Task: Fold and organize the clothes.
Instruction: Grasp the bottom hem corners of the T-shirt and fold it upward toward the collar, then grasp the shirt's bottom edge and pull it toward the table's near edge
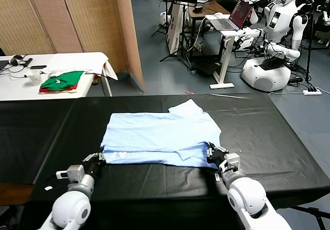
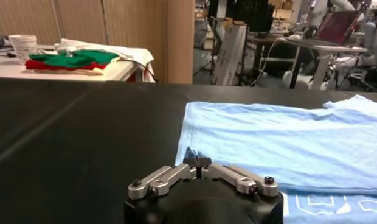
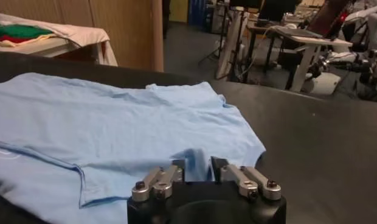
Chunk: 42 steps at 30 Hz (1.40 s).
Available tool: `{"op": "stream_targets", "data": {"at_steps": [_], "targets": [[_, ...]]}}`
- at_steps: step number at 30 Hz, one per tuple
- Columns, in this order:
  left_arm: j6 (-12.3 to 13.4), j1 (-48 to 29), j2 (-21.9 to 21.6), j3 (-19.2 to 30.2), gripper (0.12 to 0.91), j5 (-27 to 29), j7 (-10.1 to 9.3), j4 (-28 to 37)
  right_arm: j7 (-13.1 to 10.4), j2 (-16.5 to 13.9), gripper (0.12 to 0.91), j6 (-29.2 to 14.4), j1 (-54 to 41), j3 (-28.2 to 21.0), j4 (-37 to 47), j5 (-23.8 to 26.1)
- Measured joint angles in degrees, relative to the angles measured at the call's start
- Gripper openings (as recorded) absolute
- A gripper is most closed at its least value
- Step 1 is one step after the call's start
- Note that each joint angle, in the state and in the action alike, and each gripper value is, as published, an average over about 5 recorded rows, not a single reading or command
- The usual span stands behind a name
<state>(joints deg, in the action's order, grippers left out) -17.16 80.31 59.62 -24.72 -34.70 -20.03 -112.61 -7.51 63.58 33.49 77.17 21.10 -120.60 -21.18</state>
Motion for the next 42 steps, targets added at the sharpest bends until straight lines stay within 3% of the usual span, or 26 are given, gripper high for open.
{"op": "stream_targets", "data": {"at_steps": [3, 6, 11, 21, 30, 42], "targets": [[-1.0, 1.4, -0.5, -0.9, 0.718, -0.4, -0.08, -1.3, -0.1, -0.2, 0.905, -0.2, 3.6, 1.4, -2.9, 0.1], [-2.2, 3.2, -1.0, -2.0, 0.858, -1.7, -0.3, -3.2, -0.2, -0.1, 0.907, -0.2, 6.8, 2.5, -5.0, 0.3], [-3.4, 5.8, -1.3, -2.8, 0.905, -2.6, -0.52, -5.4, -0.2, 0.6, 0.907, -0.4, 10.9, 4.1, -6.9, 0.6], [-3.5, 7.3, -0.7, -2.8, 0.907, -2.8, 0.06, -4.5, 0.6, 0.5, 0.876, -1.8, 14.7, 7.2, -6.9, 0.2], [-3.3, 7.4, -0.6, -2.7, 0.888, -2.8, 0.17, -4.1, 1.2, -0.1, 0.661, -2.4, 14.7, 8.2, -5.4, -0.2], [-3.1, 7.8, -0.7, -2.8, 0.581, -2.6, 0.09, -4.0, 2.3, -1.0, 0.371, -3.1, 12.5, 7.5, -2.0, -1.6]]}}
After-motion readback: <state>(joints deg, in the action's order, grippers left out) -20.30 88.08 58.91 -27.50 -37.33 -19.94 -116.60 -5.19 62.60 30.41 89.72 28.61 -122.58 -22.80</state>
